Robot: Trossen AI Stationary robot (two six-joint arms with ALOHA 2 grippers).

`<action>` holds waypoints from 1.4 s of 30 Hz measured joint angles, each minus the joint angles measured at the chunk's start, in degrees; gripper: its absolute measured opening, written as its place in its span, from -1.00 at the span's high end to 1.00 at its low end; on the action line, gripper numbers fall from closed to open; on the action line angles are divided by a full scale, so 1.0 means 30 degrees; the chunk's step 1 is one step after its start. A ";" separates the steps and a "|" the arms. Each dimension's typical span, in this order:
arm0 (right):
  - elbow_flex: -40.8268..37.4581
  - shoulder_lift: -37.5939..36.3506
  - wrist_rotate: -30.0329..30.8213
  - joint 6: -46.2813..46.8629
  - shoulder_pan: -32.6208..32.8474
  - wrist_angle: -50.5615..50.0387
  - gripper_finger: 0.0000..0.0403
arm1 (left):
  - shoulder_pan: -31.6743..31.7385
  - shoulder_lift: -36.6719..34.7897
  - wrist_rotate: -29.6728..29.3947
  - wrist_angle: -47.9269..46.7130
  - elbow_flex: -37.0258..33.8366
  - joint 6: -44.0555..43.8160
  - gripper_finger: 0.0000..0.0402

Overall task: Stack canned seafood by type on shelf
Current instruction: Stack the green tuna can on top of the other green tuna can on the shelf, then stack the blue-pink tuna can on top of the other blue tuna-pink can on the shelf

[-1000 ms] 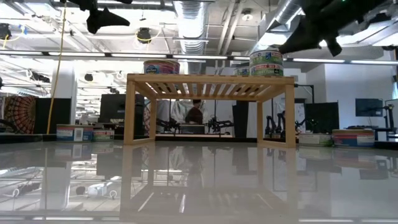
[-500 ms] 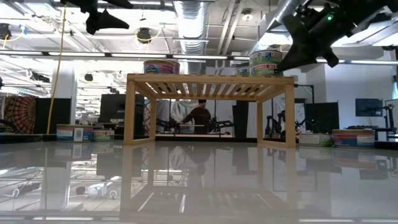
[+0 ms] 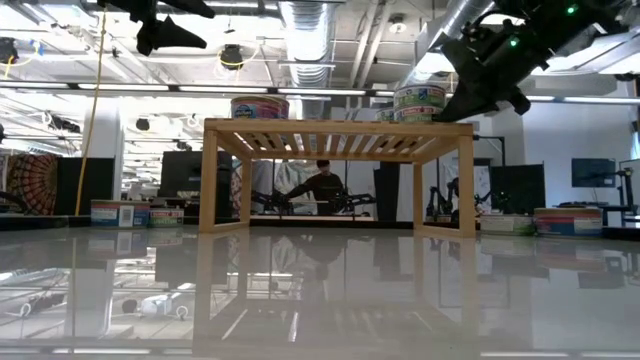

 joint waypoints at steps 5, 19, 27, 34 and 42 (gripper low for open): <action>0.0005 0.0295 -0.0535 -0.0655 -0.0414 0.0703 0.92 | 0.0000 0.0000 -0.0064 0.0057 0.0000 -0.0015 -0.45; 0.0079 -0.0142 -0.0521 -0.0571 -0.0412 0.0693 0.91 | 0.0000 0.0000 -0.0074 -0.0006 0.0000 -0.0365 -0.45; 0.1770 -0.2020 -0.0521 0.0243 0.1084 -0.2028 0.87 | -0.0007 0.0466 -0.0213 -0.0980 0.0007 -0.1725 -0.45; 0.2402 -0.2256 -0.2535 0.5014 0.2667 -0.5386 0.89 | 0.0032 0.2525 -0.1661 -0.1041 0.0007 -0.2160 -0.45; 0.2387 0.0707 -0.3943 1.1521 0.5806 -0.8710 0.89 | 0.2197 0.4189 -0.3902 -0.4001 0.0829 -0.2594 -0.45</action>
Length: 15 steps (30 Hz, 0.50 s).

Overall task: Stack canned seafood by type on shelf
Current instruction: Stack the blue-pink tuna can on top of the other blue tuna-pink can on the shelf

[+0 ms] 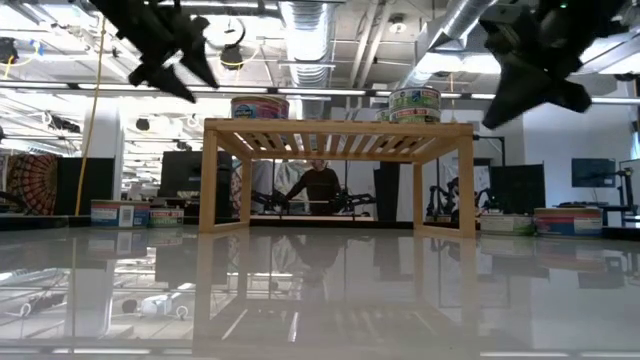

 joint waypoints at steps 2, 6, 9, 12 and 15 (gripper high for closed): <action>0.0000 0.0729 -0.0013 0.1141 0.0888 -0.0022 0.89 | 0.1138 0.0103 -0.0047 -0.0910 0.0001 -0.0654 -0.45; 0.0000 0.1811 -0.0068 0.3194 0.2429 0.0090 0.89 | 0.3726 0.0538 0.0500 -0.2669 0.0001 -0.1542 -0.45; 0.0000 0.2337 -0.0078 0.4349 0.3213 0.0104 0.89 | 0.5405 0.1153 0.1646 -0.3904 0.0001 -0.1791 -0.44; -0.0001 0.2549 -0.0080 0.5162 0.3674 0.0112 0.89 | 0.6462 0.2165 0.2753 -0.5769 0.0001 -0.2231 -0.41; -0.0007 0.2500 -0.0061 0.5560 0.3891 0.0213 0.89 | 0.6611 0.3089 0.2846 -0.7074 -0.0006 -0.2390 -0.36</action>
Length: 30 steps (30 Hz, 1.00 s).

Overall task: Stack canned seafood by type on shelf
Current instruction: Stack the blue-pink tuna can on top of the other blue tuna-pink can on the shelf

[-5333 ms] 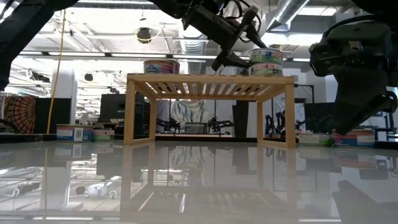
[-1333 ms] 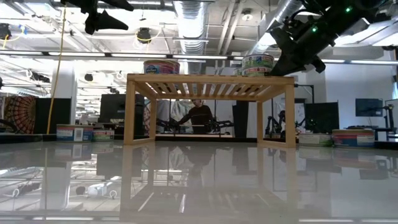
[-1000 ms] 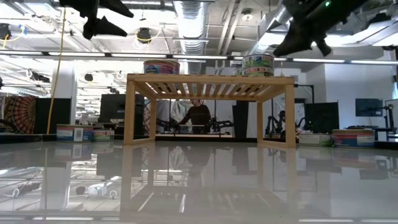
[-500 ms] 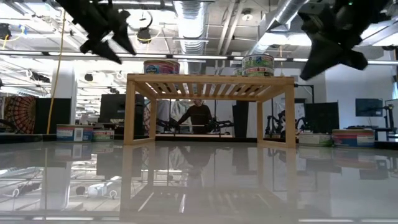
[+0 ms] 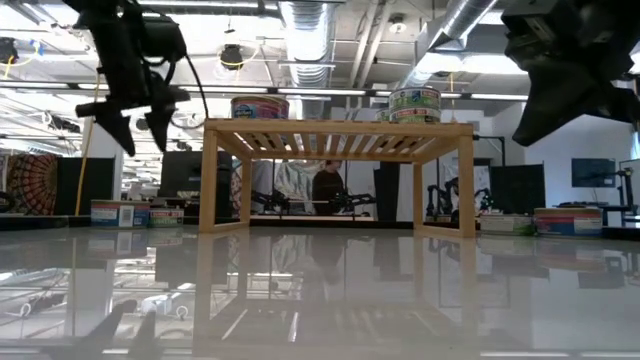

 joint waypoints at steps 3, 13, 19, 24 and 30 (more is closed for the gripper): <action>0.0000 -0.0007 0.0000 -0.0007 0.0037 0.0070 0.89 | -0.0357 0.0670 0.0013 0.0036 0.0000 0.0331 -0.33; 0.0000 -0.0015 0.0087 -0.0015 -0.0007 0.0294 0.89 | -0.0949 0.2660 -0.1587 0.0163 -0.0645 -0.0188 -0.30; 0.0000 -0.0015 0.0087 -0.0160 -0.0007 0.0443 0.89 | -0.0232 0.2660 -0.1501 0.0679 -0.1444 -0.0531 -0.30; 0.0000 -0.0015 0.0087 -0.0214 -0.0007 0.0452 0.89 | 0.0530 0.2660 -0.1803 0.1425 -0.1895 -0.0602 -0.30; 0.0000 -0.0015 0.0087 -0.0248 -0.0007 0.0452 0.89 | 0.1349 0.2905 -0.1807 0.1889 -0.2428 -0.0553 -0.18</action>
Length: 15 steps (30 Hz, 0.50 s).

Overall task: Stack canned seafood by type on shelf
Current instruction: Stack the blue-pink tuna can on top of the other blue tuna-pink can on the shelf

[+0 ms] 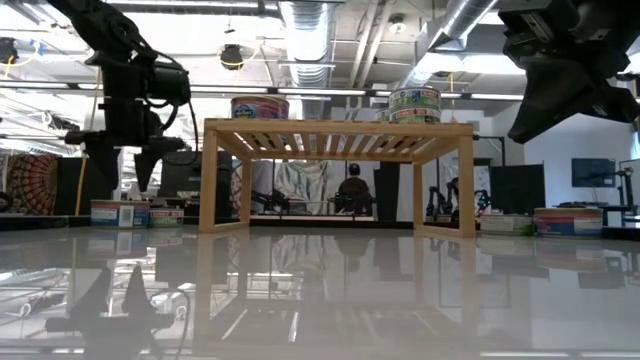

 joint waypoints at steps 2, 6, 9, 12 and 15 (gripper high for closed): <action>-0.0005 0.0000 0.0000 -0.0108 0.0000 0.0000 0.89 | 0.0298 0.0092 0.0000 0.0111 -0.0251 0.0045 -0.05; -0.0007 0.0000 0.0000 -0.0152 0.0000 -0.0015 0.89 | 0.0549 0.0126 0.0204 0.0830 -0.0559 0.0384 0.25; -0.0007 0.0000 0.0000 -0.0189 0.0000 -0.0048 0.89 | 0.0610 0.0319 0.0211 0.1242 -0.0559 0.0608 0.46; -0.0007 0.0000 0.0000 -0.0195 0.0000 -0.0073 0.89 | 0.0593 0.0872 0.0211 0.1349 -0.0559 0.0858 0.62; -0.0007 0.0000 0.0000 -0.0402 0.0000 -0.0060 0.89 | 0.0214 0.1712 0.0131 0.1275 -0.0566 0.0881 0.75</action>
